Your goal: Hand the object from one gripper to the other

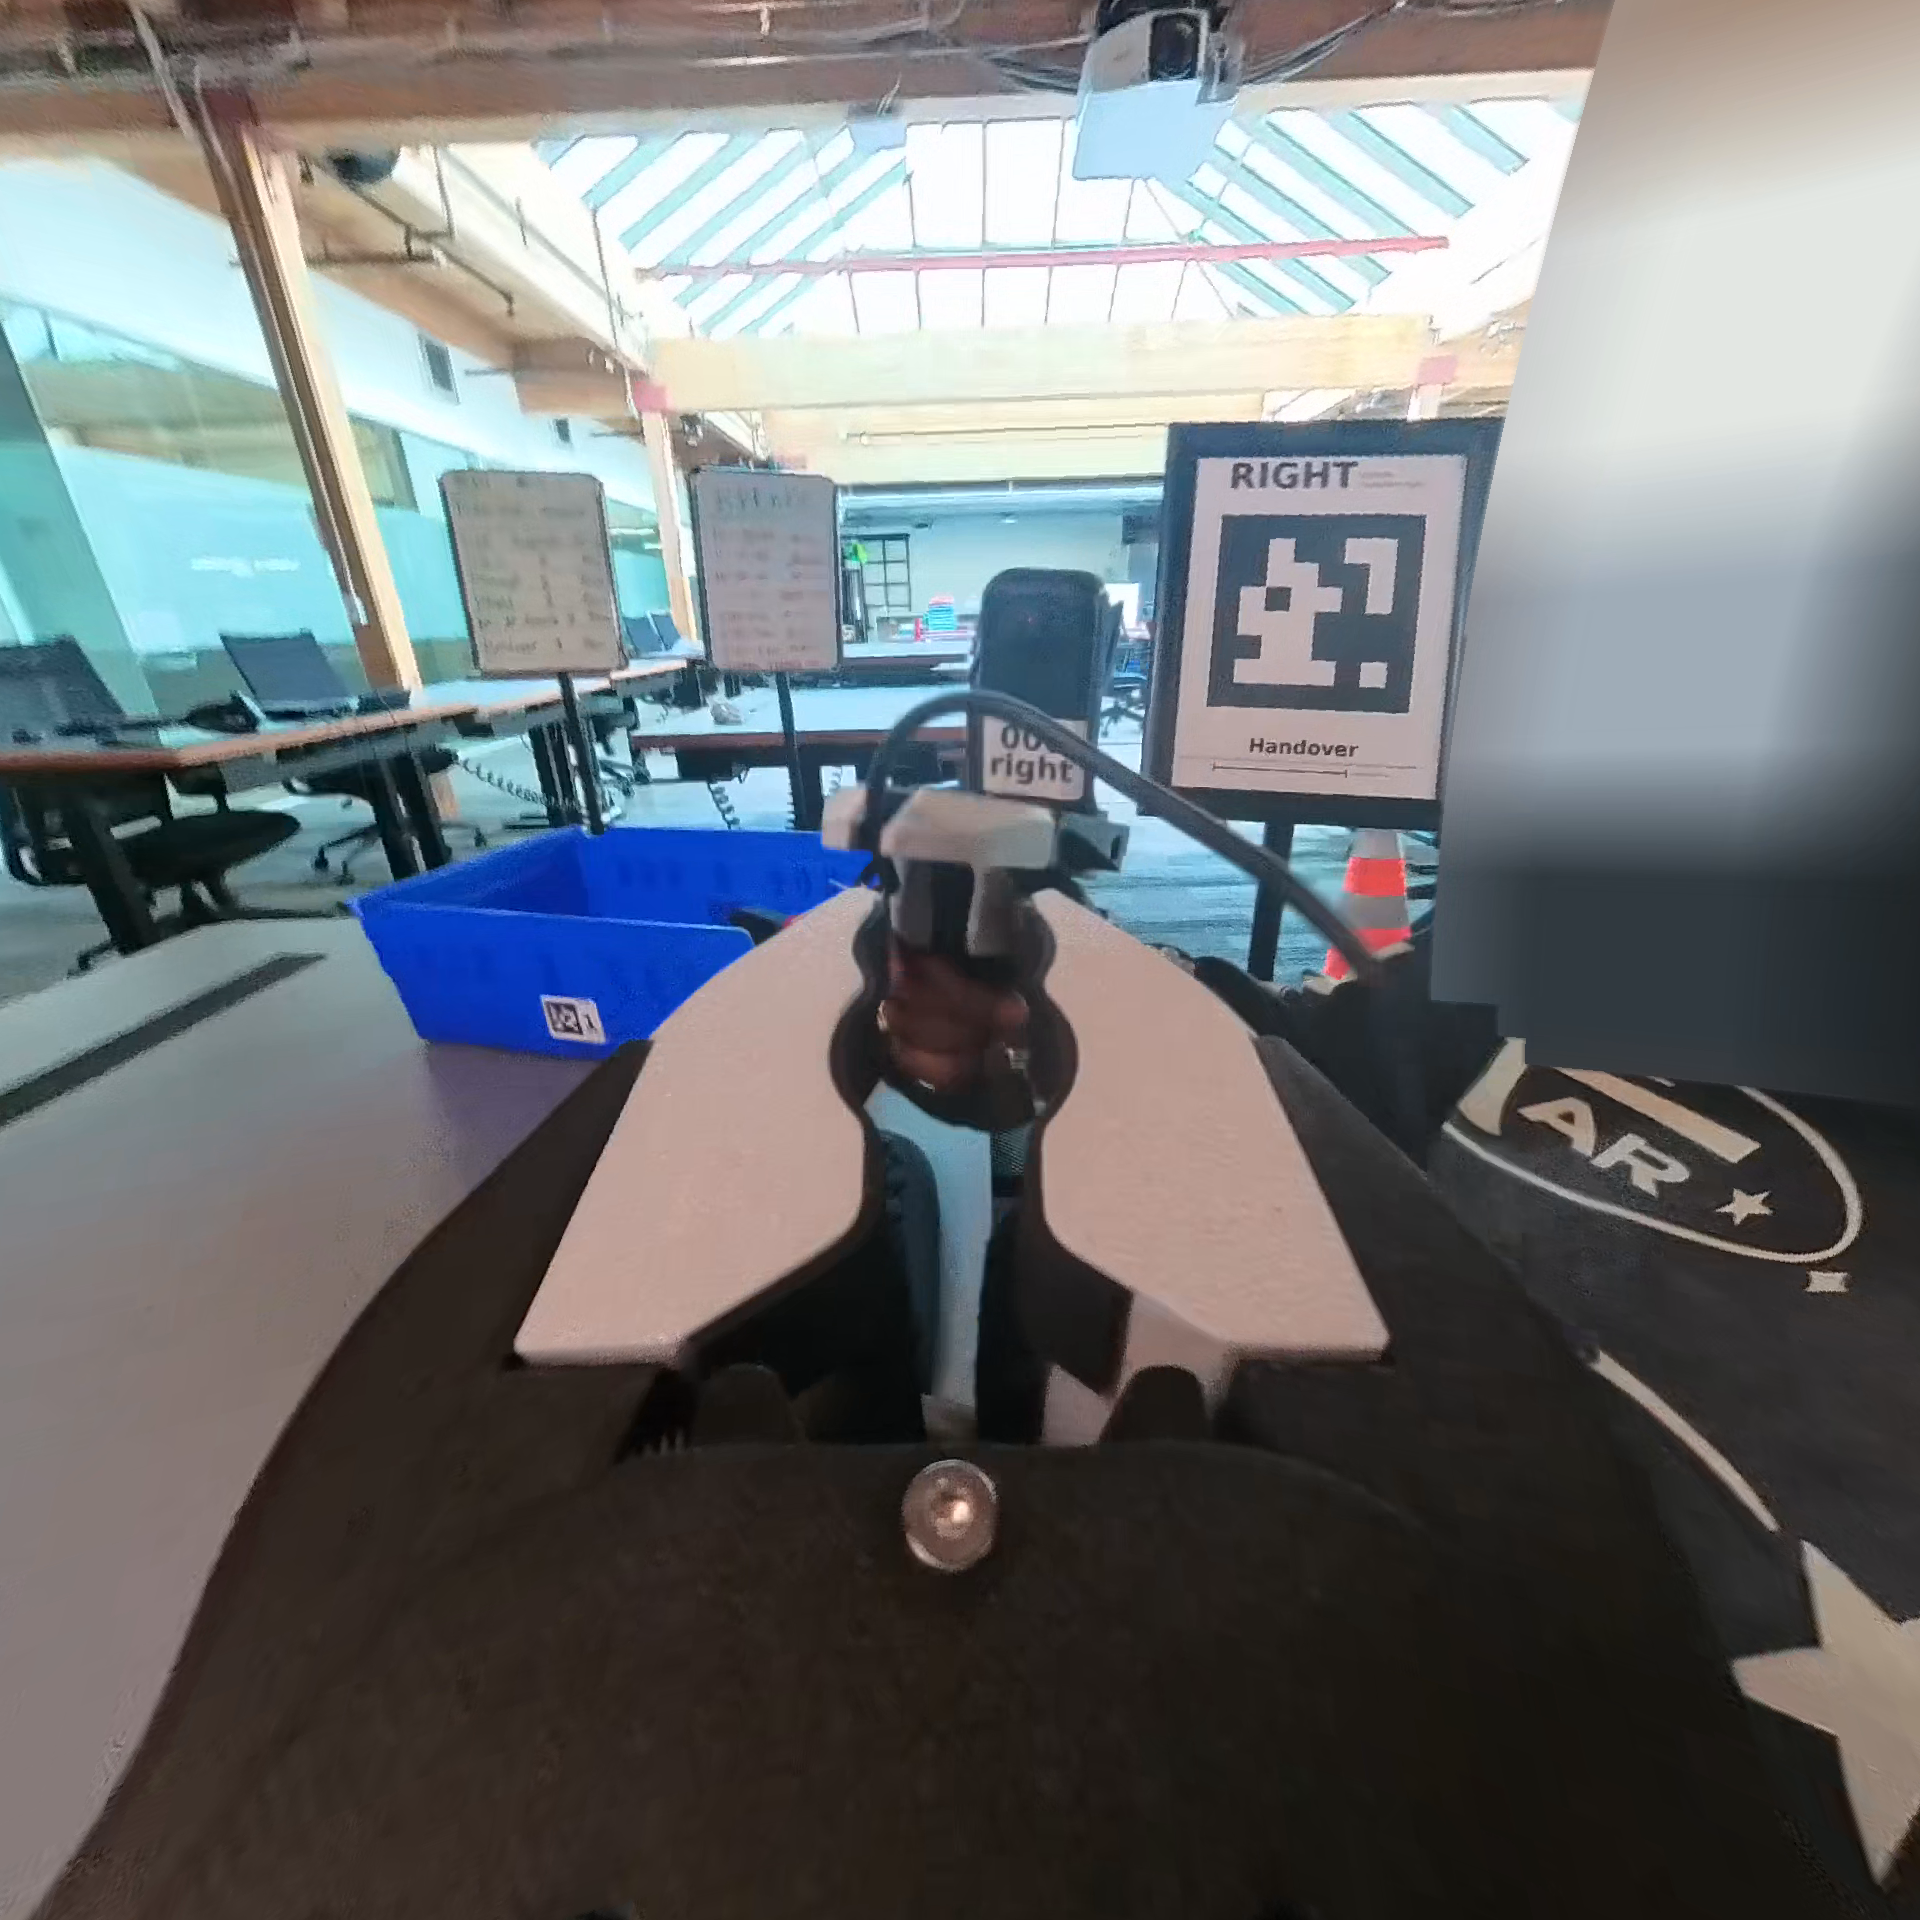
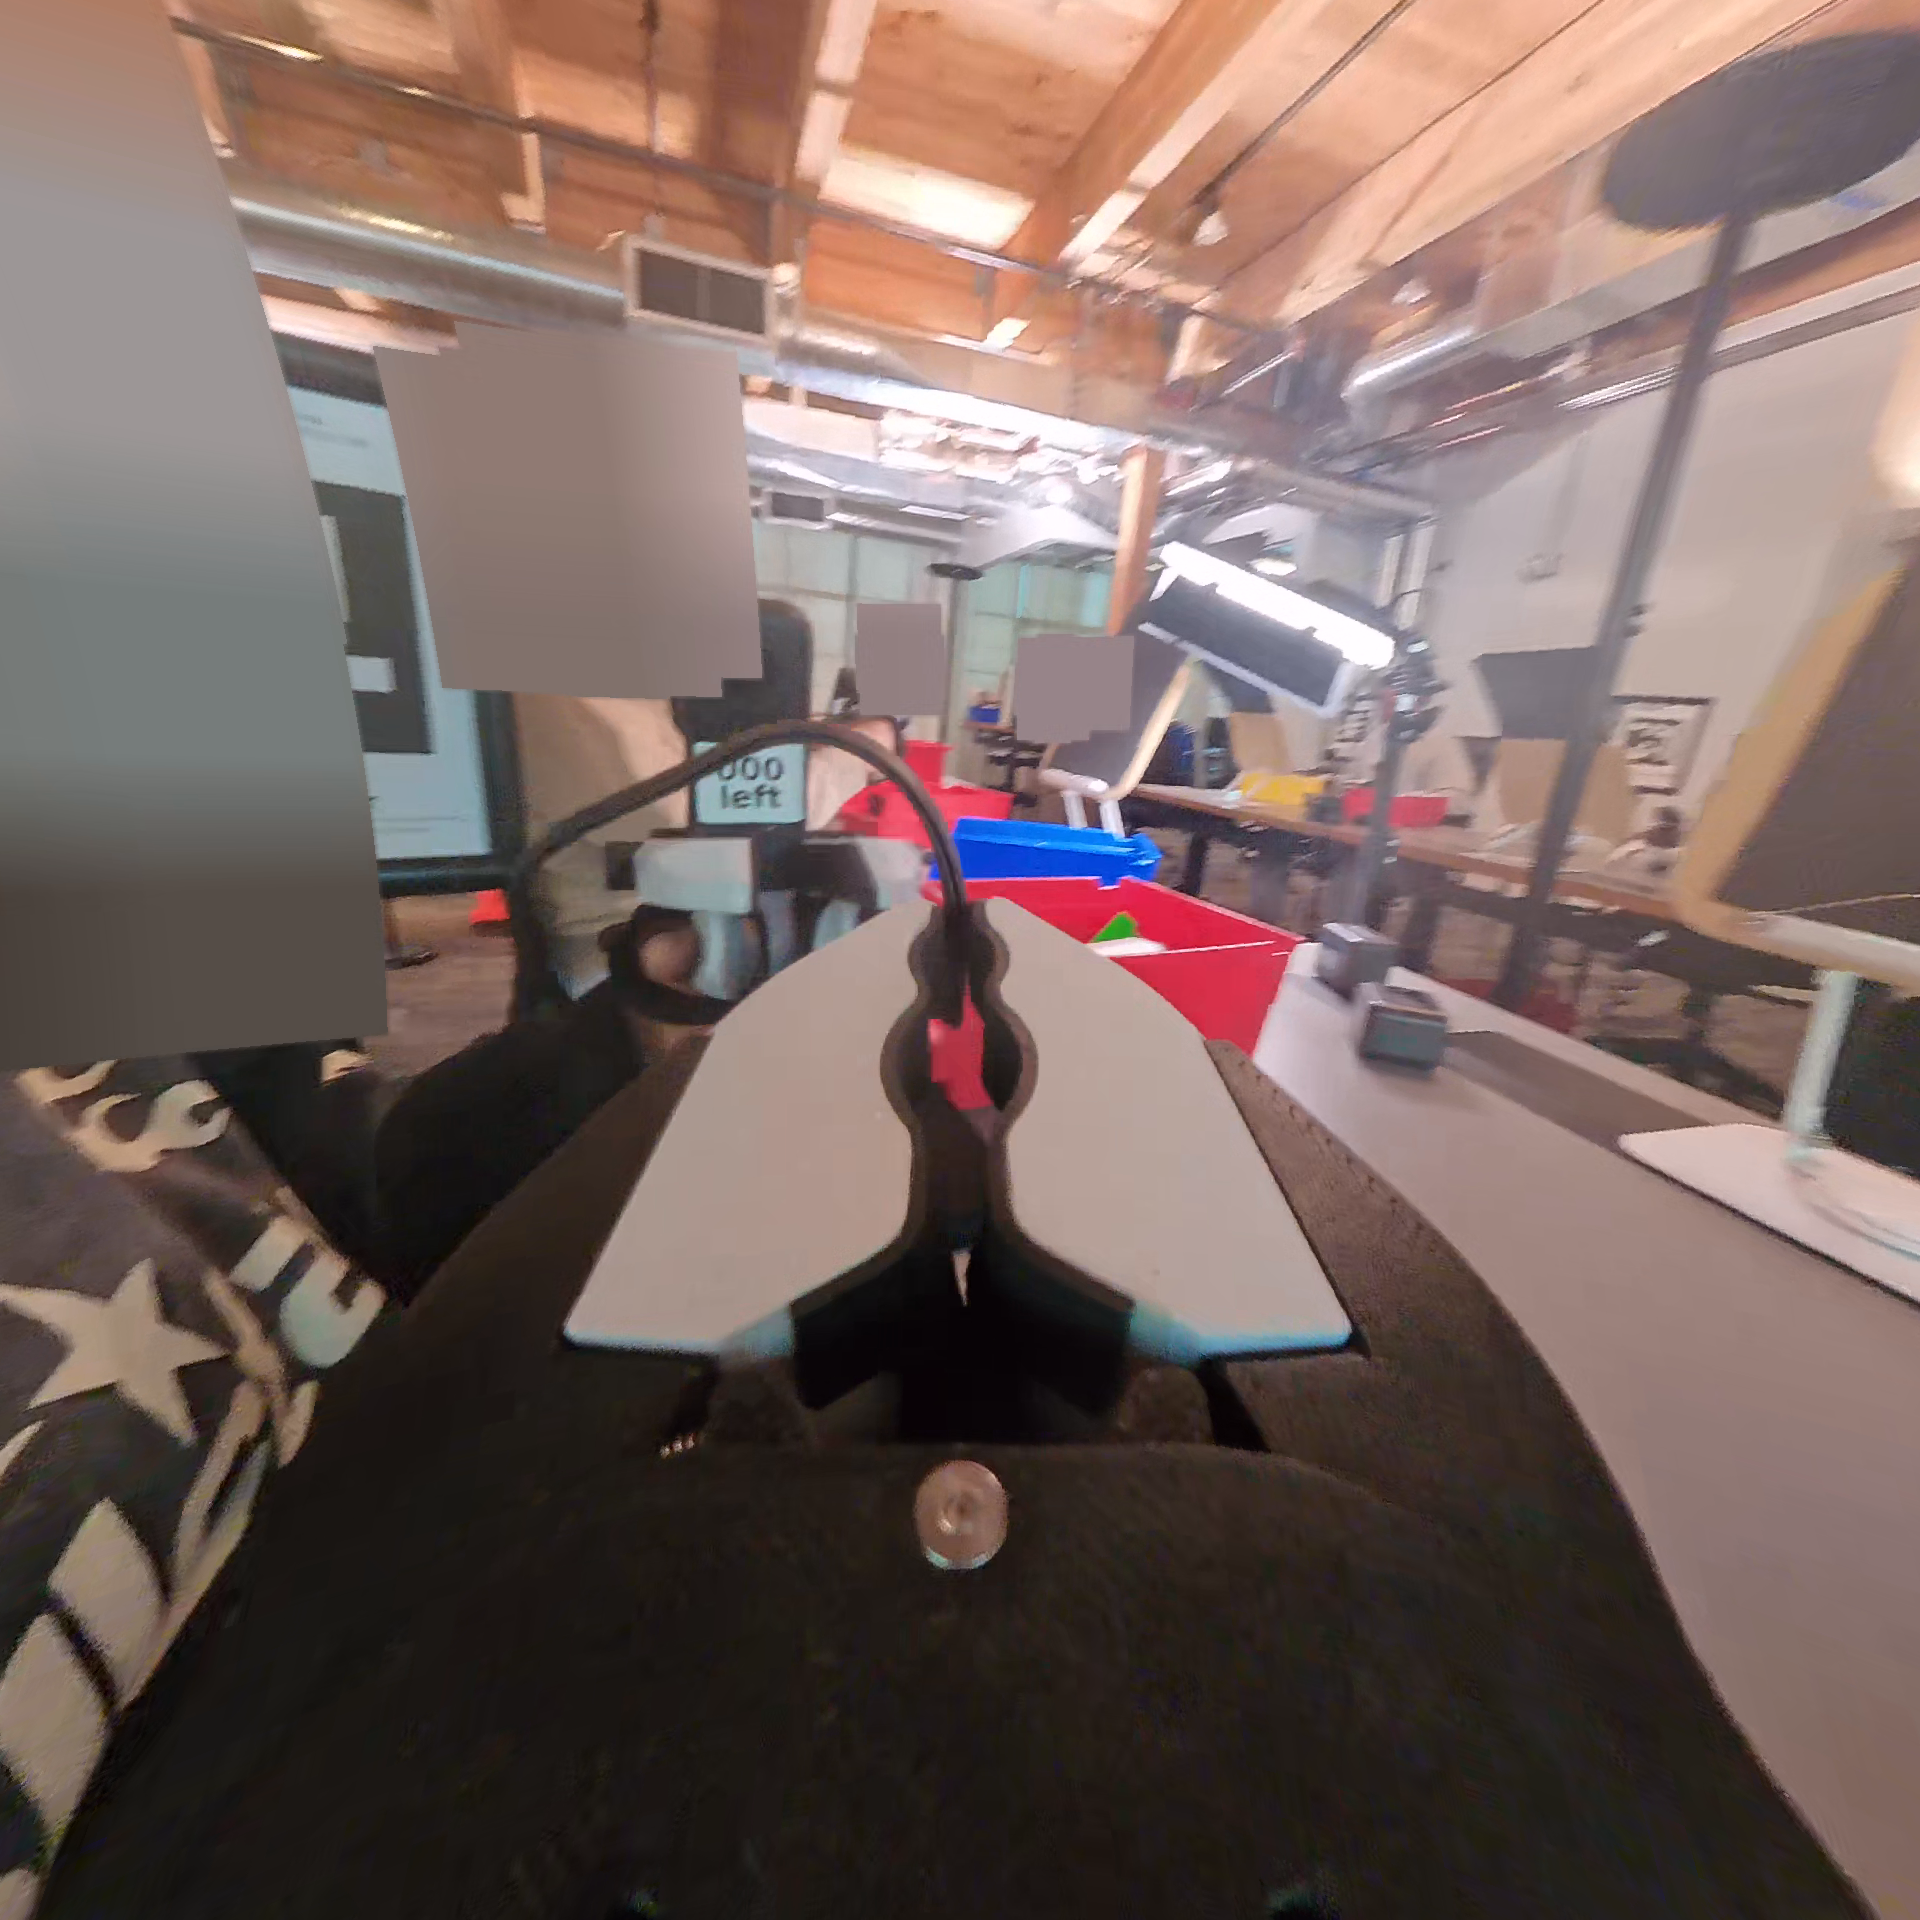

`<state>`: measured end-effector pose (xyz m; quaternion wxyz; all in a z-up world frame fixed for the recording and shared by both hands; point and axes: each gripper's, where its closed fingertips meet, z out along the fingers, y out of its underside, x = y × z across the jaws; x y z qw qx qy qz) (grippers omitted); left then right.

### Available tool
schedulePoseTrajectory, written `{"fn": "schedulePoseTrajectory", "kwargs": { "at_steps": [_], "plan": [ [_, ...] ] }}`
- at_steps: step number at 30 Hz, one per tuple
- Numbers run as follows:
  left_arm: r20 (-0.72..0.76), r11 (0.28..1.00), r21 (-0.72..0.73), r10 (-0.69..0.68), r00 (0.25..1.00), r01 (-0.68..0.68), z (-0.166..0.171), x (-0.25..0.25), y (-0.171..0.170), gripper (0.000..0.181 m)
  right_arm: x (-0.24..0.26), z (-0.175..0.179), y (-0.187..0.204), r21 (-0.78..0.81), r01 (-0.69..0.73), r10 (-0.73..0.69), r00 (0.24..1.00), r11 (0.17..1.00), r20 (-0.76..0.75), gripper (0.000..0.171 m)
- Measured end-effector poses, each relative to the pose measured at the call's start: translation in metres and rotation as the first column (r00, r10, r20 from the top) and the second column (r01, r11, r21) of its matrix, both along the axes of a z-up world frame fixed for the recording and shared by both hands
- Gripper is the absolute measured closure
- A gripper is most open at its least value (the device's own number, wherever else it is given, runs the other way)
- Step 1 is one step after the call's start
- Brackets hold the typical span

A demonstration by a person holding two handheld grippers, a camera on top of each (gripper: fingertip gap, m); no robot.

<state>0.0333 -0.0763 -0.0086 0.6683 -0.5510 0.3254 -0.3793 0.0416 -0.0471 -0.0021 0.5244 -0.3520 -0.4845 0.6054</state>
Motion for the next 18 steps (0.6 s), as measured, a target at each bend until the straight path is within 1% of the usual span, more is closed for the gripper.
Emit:
{"fn": "schedulePoseTrajectory", "kwargs": {
  "at_steps": [3,5,7,8,10,13,16,18],
  "plan": [
    [0.053,0.998,-0.06,-0.008,0.999,0.011,0.002,-0.008,0.004,0.156,0.007,0.009,0.019,-0.008,0.104,-0.104,0.994,0.995,-0.04,0.167],
    [0.079,0.996,-0.074,0.062,0.995,-0.056,0.004,-0.021,0.012,0.157,0.014,0.015,0.034,-0.018,0.172,-0.173,0.983,0.985,-0.066,0.167],
    [0.043,0.993,-0.046,0.113,0.993,-0.111,0.002,-0.029,0.016,0.156,0.023,0.021,0.047,-0.031,0.235,-0.237,0.967,0.971,-0.093,0.167],
    [-0.005,0.993,-0.037,0.109,0.994,-0.109,-0.003,-0.027,0.015,0.154,0.027,0.025,0.052,-0.039,0.256,-0.258,0.96,0.966,-0.106,0.167],
    [-0.112,0.995,-0.065,0.071,0.991,-0.079,-0.018,-0.017,0.013,0.146,0.034,0.031,0.058,-0.051,0.282,-0.286,0.949,0.958,-0.132,0.167],
    [-0.227,0.984,-0.178,-0.052,0.973,0.011,-0.048,0.01,0.008,0.135,0.042,0.038,0.061,-0.049,0.311,-0.314,0.935,0.949,-0.164,0.167],
    [-0.274,0.948,-0.31,-0.158,0.949,0.068,-0.079,0.039,0.008,0.128,0.048,0.044,0.06,-0.047,0.314,-0.317,0.93,0.948,-0.187,0.167],
    [-0.291,0.907,-0.407,-0.242,0.926,0.109,-0.1,0.056,0.004,0.13,0.049,0.046,0.058,-0.038,0.318,-0.319,0.927,0.947,-0.195,0.167]
  ]
}}
